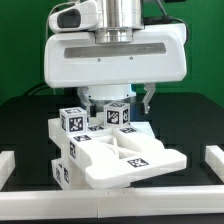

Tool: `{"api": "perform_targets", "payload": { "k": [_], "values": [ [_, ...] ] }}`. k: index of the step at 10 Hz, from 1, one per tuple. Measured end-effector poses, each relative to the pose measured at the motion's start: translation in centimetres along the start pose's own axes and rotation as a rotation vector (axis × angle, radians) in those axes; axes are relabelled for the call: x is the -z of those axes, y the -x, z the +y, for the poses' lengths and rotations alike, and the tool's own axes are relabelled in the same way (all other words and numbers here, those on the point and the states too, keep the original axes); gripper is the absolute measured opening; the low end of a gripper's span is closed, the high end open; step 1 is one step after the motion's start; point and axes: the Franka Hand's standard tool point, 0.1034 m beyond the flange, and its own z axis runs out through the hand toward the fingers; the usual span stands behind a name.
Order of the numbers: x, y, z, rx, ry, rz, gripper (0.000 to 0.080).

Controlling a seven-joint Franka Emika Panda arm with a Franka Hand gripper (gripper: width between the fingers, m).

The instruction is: Assemble chair

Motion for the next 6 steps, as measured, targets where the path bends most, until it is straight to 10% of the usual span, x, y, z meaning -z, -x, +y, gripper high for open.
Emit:
{"api": "perform_targets", "payload": {
  "k": [1, 3, 6],
  "values": [
    [-0.01, 0.0, 0.0, -0.014, 0.0, 0.0, 0.0555],
    [-0.02, 0.01, -0.04, -0.173, -0.001, 0.0, 0.0284],
    [-0.03, 0.01, -0.05, -0.372, -0.005, 0.0, 0.0284]
  ]
}}
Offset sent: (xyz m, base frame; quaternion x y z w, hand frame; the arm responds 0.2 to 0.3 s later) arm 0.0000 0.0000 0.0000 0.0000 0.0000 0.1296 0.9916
